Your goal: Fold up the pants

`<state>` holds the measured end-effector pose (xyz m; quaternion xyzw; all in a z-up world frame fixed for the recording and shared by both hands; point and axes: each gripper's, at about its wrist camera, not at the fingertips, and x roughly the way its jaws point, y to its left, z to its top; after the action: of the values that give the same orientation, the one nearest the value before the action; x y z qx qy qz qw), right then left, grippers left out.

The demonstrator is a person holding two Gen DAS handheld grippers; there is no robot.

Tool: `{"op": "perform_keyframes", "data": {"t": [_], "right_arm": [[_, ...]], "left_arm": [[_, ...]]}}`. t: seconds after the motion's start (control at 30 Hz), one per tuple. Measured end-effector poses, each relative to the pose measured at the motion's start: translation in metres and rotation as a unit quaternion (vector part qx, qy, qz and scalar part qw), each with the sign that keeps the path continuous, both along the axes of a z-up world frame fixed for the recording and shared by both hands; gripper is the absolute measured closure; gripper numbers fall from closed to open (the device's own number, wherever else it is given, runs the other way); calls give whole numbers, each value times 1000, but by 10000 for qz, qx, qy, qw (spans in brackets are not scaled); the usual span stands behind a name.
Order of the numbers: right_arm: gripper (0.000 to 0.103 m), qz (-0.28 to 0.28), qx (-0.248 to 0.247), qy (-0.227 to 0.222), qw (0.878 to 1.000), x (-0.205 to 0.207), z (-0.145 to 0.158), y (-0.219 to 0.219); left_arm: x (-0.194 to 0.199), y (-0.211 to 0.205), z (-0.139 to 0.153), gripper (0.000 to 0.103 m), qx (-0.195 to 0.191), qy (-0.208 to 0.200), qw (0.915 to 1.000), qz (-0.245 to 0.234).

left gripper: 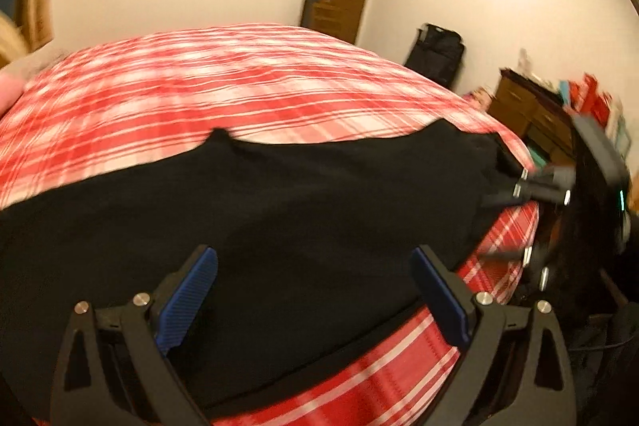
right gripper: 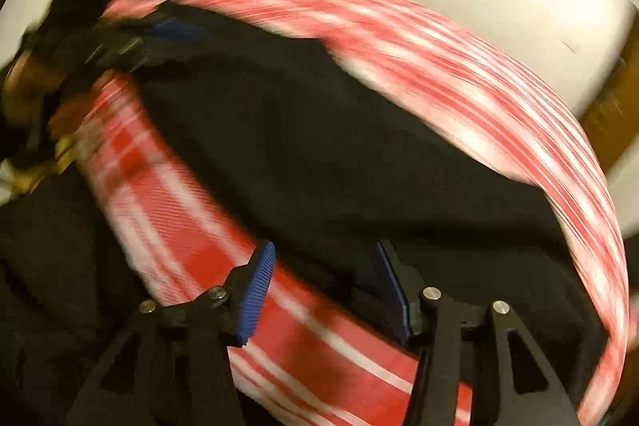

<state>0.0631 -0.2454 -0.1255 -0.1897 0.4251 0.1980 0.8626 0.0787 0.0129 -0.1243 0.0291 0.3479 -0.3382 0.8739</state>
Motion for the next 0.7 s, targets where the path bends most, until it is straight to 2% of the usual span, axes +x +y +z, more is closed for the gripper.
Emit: {"op": "perform_keyframes", "data": {"t": [0.07,0.1,0.17,0.2,0.23,0.27,0.3,0.33,0.43,0.53,0.7], "right_arm": [[50,-773,103,26,9970,8,8,-47],[50,-1361,227,83,9904,13,13,-82],[50,-2172,415,127,9752,19,17,-132],[50,-2802,517,139,9585,20,19,-172],[50,-3178,581,171,9462,21,20,-197],[50,-3687,676,241,9268,20,19,-231],[50,-3962,715,295,9149,20,19,-250],[50,-4387,793,378,8943,16,15,-282],[50,-4870,1010,522,8660,11,7,-328],[50,-4954,1303,663,8563,11,0,-347],[50,-4876,1226,742,8612,19,-12,-346]], "left_arm": [[-2,-15,0,9,80,-63,9998,-161],[-3,-23,0,10,121,-106,9995,-264],[-8,-39,0,14,181,-159,9984,-507],[-10,-43,0,14,179,-166,9980,-585],[-12,-48,0,14,184,-170,9973,-692],[-15,-53,-1,15,204,-180,9967,-763],[-17,-59,-3,16,249,-184,9960,-842],[-18,-63,-5,19,286,-166,9955,-891],[-20,-76,-10,27,400,-93,9941,-1003],[-21,-85,-12,27,460,-66,9931,-1079],[-19,-103,-17,27,700,-60,9907,-1163]]}}
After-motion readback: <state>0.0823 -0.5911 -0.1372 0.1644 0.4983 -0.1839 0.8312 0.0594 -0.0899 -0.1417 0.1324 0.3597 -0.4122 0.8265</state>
